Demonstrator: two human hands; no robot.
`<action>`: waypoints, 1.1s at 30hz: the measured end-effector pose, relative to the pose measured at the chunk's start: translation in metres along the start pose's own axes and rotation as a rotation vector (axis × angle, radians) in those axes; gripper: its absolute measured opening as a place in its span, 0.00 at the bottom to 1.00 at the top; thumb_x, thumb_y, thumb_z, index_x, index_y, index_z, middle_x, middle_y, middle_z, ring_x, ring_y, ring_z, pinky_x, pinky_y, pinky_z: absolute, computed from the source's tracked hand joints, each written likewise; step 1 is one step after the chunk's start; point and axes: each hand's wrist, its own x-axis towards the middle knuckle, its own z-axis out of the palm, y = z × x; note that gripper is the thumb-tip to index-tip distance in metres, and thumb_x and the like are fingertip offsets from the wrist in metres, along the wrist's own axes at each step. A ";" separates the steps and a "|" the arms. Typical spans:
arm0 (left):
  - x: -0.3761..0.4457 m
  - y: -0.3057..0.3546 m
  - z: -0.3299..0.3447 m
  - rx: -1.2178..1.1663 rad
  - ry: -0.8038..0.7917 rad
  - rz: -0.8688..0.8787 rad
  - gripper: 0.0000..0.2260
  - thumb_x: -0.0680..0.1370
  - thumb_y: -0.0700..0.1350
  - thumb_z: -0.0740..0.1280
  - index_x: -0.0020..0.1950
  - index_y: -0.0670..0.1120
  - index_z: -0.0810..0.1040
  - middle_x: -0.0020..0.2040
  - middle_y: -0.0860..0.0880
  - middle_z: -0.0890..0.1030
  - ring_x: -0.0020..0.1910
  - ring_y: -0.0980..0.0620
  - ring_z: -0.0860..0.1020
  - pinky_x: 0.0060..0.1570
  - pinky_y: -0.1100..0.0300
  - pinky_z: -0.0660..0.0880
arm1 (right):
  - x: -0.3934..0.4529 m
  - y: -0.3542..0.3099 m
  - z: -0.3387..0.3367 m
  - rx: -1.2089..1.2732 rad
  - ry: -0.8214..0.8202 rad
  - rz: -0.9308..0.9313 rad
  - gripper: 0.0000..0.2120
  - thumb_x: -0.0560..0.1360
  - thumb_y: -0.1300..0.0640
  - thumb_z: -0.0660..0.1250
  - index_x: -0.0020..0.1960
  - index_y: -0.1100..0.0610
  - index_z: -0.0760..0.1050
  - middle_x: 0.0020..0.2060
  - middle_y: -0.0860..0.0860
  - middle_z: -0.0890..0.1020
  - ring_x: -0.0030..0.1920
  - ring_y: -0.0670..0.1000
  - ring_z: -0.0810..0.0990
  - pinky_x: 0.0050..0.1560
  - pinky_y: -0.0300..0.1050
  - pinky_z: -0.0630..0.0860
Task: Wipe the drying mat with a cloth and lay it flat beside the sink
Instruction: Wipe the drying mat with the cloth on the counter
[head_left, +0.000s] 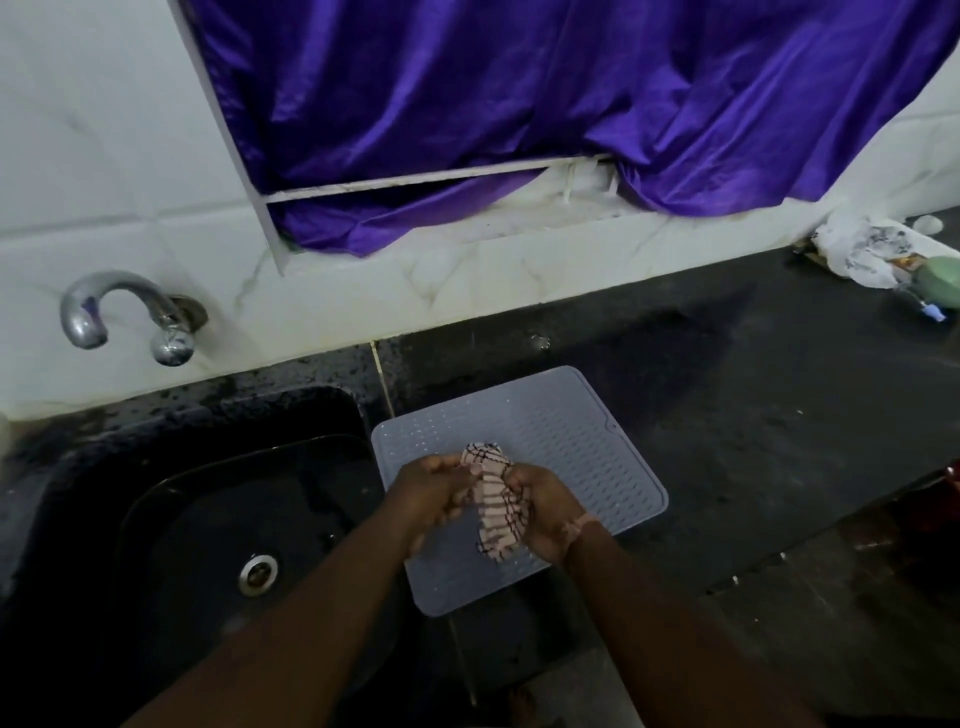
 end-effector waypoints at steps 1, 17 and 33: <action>0.002 0.001 0.003 -0.057 0.025 -0.016 0.11 0.76 0.41 0.73 0.58 0.42 0.82 0.51 0.43 0.86 0.47 0.48 0.82 0.48 0.56 0.81 | 0.005 0.001 -0.004 -0.084 0.019 -0.051 0.15 0.77 0.60 0.61 0.59 0.65 0.79 0.50 0.63 0.83 0.43 0.56 0.82 0.43 0.48 0.81; 0.054 0.028 0.058 0.077 -0.093 -0.258 0.11 0.80 0.44 0.63 0.50 0.46 0.85 0.48 0.47 0.85 0.46 0.49 0.79 0.45 0.57 0.73 | 0.029 -0.046 -0.068 -0.408 0.084 -0.401 0.19 0.73 0.60 0.77 0.61 0.49 0.78 0.53 0.47 0.86 0.55 0.47 0.84 0.55 0.44 0.81; 0.091 -0.017 -0.092 1.134 0.373 -0.015 0.41 0.72 0.52 0.74 0.80 0.55 0.56 0.73 0.42 0.70 0.65 0.44 0.75 0.59 0.52 0.74 | 0.162 -0.141 -0.093 -1.271 0.628 -0.201 0.24 0.78 0.48 0.64 0.72 0.54 0.67 0.67 0.62 0.71 0.61 0.66 0.77 0.59 0.57 0.75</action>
